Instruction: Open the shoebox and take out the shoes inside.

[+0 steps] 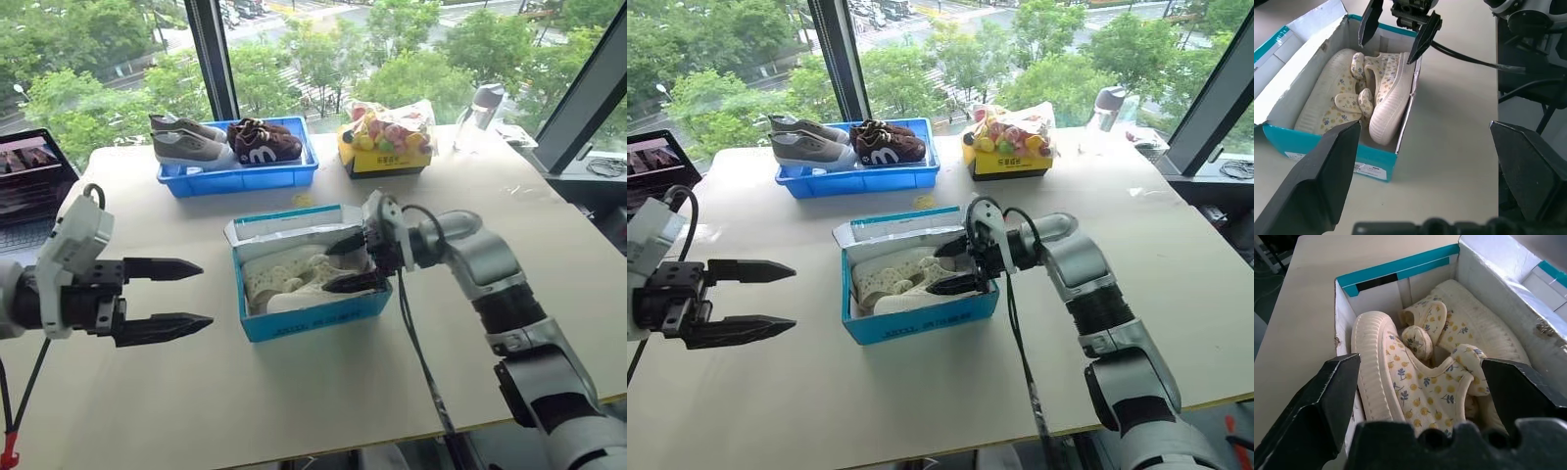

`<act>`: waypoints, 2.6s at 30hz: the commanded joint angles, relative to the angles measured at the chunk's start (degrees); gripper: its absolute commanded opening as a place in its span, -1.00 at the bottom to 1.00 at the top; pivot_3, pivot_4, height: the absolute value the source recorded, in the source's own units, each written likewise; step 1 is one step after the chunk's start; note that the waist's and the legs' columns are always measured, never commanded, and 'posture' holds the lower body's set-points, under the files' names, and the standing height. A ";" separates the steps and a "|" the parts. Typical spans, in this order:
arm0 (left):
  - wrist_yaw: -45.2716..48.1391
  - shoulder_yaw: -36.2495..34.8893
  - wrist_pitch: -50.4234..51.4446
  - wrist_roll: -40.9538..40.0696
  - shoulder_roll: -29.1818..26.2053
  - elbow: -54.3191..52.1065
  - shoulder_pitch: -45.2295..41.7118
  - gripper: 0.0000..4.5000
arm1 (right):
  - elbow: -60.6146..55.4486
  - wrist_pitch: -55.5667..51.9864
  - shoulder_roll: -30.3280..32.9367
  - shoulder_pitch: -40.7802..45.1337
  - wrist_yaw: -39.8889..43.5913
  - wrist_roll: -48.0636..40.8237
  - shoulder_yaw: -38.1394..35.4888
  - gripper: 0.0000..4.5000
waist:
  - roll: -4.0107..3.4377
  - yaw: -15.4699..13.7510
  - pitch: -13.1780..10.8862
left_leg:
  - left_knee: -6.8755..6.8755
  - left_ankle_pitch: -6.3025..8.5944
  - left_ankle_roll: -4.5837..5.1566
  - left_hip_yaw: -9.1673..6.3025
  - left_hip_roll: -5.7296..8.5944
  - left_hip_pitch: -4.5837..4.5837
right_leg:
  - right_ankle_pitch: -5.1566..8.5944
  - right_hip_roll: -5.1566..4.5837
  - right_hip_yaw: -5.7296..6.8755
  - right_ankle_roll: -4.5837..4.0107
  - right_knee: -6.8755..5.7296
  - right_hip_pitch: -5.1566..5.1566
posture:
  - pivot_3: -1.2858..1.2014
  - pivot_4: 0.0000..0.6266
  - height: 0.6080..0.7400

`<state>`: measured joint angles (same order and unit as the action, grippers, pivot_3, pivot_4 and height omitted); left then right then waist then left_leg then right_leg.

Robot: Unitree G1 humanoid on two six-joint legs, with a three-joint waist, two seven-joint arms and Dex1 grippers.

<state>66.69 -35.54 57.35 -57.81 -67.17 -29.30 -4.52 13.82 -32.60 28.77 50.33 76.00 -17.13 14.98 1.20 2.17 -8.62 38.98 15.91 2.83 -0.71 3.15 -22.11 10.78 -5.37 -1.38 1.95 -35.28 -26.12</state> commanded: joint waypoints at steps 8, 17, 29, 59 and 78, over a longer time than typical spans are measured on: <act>-0.88 -3.68 -2.15 1.91 0.51 -3.05 4.67 1.00 | 7.17 2.55 -0.83 1.20 2.37 2.09 1.22 0.99 | 0.01 0.21 0.01 | -0.02 -0.16 -0.29 0.00 0.00 -0.11 | 0.00 -0.02 0.08 0.00 0.10 0.00 | 0.03 -0.52 1.00; -1.55 -3.29 -2.88 2.47 0.62 -3.31 5.09 1.00 | 12.14 6.08 -3.74 0.71 4.04 5.03 4.19 0.66 | 0.01 0.21 0.02 | -0.05 0.15 0.15 -0.08 -0.06 0.86 | 0.00 0.00 0.25 0.00 0.29 1.01 | 0.03 -0.52 1.00; -2.47 -1.49 -3.38 2.25 0.15 -3.00 3.74 1.00 | 19.95 13.56 -6.08 2.01 0.47 8.93 2.47 -0.99 | 0.03 0.24 0.03 | -0.05 0.04 -0.12 -0.11 -0.05 0.98 | 0.01 -0.02 0.37 0.00 0.28 1.11 | 0.03 -0.52 1.00; -2.89 3.30 -4.82 3.37 0.47 -1.30 0.29 1.00 | 11.60 12.38 -2.15 5.57 2.78 4.71 -1.35 0.50 | -0.16 0.27 -0.11 | -0.03 -0.13 -0.37 -0.12 -0.04 -0.20 | 0.00 -0.03 0.41 -0.02 0.16 -0.06 | 0.03 -0.52 1.00; -2.90 0.15 -4.35 3.52 0.26 -2.60 3.40 1.00 | 19.46 23.13 -5.25 3.15 7.88 10.12 1.95 0.50 | -0.16 0.40 -0.10 | -0.11 0.14 0.05 -0.15 -0.12 0.98 | 0.01 0.02 0.43 -0.05 0.22 1.05 | 0.03 -0.52 1.00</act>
<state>63.59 -33.81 53.66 -54.21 -66.43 -31.73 -1.10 34.62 -8.02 23.39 55.07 81.93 -7.51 15.17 1.04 2.57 -8.73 38.86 16.05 2.87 -0.86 3.03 -21.15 10.79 -5.33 -0.96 1.90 -35.05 -25.10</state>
